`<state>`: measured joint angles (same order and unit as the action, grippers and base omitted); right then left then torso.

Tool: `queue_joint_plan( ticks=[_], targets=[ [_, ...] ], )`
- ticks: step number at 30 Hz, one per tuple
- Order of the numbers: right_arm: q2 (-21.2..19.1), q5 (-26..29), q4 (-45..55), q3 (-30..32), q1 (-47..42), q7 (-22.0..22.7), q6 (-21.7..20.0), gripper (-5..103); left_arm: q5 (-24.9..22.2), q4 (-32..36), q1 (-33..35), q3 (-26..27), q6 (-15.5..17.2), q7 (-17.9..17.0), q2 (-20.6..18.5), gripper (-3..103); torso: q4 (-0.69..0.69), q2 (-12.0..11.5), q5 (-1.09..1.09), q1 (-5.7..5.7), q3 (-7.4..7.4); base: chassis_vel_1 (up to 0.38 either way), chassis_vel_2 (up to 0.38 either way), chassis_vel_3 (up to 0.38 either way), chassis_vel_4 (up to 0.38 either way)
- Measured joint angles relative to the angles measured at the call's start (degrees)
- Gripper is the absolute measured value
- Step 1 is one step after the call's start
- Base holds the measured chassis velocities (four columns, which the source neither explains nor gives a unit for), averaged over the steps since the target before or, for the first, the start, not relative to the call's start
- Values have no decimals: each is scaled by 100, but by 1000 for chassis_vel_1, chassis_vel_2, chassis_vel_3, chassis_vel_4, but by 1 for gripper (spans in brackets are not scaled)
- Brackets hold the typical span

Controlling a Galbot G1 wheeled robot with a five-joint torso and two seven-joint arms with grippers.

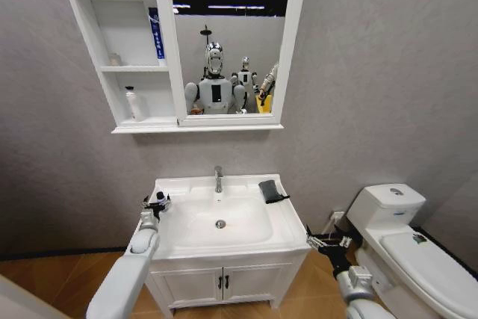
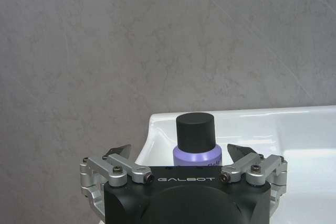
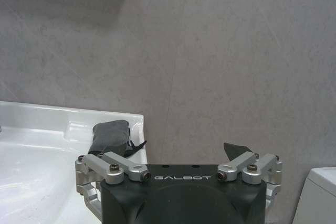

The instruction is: Move facial cleanser and shampoo from washbasin to cabinet, then wipe washbasin with towel.

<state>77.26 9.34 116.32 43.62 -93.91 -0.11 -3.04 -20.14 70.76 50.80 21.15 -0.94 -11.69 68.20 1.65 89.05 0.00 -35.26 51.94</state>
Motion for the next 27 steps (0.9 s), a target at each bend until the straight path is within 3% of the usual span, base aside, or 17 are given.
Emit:
queue_joint_plan(
  ticks=[11,14,16,19,20,23,27],
  targets=[
    [33,-24,50,-36,31,24,-54,100,-6,-41,16,-3,49,43,8,103,0,0,0,0,0,0,0,0,0],
    [31,-24,70,-31,44,36,-69,100,-8,-62,19,-1,57,72,7,98,0,0,0,0,0,0,0,0,0],
    [32,-24,77,-29,45,47,-70,100,-7,-83,20,2,56,124,4,94,0,0,0,0,0,0,0,0,0],
    [49,-41,83,-30,35,64,-62,100,-3,-116,29,13,56,336,-17,77,0,0,0,0,0,0,0,0,0],
    [49,-41,83,-30,35,64,-62,100,-3,-116,29,13,56,336,-17,77,0,0,0,0,0,0,0,0,0],
    [70,-74,85,-39,25,66,-58,100,-3,-116,36,15,92,387,-31,61,0,0,0,0,0,0,0,0,0],
    [77,-87,85,-52,27,67,-57,100,-3,-119,29,15,109,384,-34,55,0,0,0,0,0,0,0,0,0]
  ],
)
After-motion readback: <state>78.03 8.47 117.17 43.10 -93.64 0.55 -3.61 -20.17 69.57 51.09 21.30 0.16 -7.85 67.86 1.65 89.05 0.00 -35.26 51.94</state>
